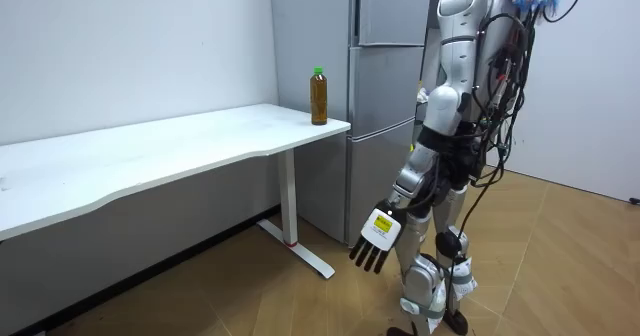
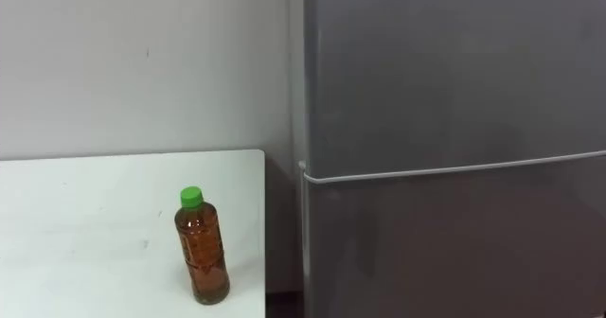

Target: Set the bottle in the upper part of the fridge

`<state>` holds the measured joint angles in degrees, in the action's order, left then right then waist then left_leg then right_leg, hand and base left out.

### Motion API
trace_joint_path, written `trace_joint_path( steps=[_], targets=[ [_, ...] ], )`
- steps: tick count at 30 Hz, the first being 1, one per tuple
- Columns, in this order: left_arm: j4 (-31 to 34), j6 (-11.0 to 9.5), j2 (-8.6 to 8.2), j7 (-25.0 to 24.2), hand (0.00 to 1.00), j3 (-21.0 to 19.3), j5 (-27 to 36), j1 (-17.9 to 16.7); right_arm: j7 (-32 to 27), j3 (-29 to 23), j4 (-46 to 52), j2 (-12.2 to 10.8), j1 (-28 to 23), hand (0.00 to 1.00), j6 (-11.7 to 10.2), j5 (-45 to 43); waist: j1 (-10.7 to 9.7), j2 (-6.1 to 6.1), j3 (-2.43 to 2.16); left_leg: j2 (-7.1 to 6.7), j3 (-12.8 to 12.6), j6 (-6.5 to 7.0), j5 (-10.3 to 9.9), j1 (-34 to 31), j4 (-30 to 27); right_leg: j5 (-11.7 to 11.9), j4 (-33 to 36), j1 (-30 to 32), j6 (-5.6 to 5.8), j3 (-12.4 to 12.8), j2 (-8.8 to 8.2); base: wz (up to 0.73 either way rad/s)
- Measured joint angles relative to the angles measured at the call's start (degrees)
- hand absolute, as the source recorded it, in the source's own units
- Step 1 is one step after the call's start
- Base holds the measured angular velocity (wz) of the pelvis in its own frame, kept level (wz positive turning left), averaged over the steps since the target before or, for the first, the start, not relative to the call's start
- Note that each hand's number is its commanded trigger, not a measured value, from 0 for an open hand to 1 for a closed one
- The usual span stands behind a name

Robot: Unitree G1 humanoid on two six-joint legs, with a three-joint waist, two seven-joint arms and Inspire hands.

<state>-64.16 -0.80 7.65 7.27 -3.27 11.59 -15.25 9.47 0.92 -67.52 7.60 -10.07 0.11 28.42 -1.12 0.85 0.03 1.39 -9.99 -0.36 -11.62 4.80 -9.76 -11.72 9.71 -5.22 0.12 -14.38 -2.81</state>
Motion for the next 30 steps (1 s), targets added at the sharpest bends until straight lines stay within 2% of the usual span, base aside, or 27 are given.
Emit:
trace_joint_path(
  steps=[6,11,23,30],
  targets=[
    [0.05,-0.04,0.0,0.02,0.0,-0.02,-2.09,0.62,0.24,-0.05,0.03,0.01,-0.09,0.0,-0.51,-0.04,-0.11,-0.2,0.06,0.01,-0.12,0.0,0.0,-0.21,0.07,0.03,0.01,0.01,-0.02,0.13,0.06,0.0],
    [1.03,-0.82,-0.01,0.95,0.0,0.08,-7.43,1.34,0.74,0.04,0.24,0.09,-0.1,0.0,-1.33,-0.44,-0.2,-0.34,0.09,-0.01,-0.03,0.05,-0.05,-0.42,0.11,0.0,0.08,0.16,0.0,0.09,-0.01,0.0],
    [1.27,-0.58,-0.02,1.28,0.0,0.0,-6.63,1.72,0.72,-0.04,0.2,0.1,-0.15,0.0,-1.17,-0.77,-0.19,-0.28,0.05,-0.06,0.01,0.05,-0.04,-0.61,0.14,0.01,-0.03,0.2,0.02,-0.18,0.22,0.0],
    [1.27,-0.18,-0.04,1.23,0.0,-1.13,-5.37,0.8,0.7,-0.06,0.17,0.07,-0.07,0.0,-0.01,-0.5,-0.12,0.15,-0.08,-0.09,0.05,0.05,-0.04,-0.56,0.1,-0.05,-0.12,0.15,0.05,-0.68,-0.04,0.0]
  ],
)
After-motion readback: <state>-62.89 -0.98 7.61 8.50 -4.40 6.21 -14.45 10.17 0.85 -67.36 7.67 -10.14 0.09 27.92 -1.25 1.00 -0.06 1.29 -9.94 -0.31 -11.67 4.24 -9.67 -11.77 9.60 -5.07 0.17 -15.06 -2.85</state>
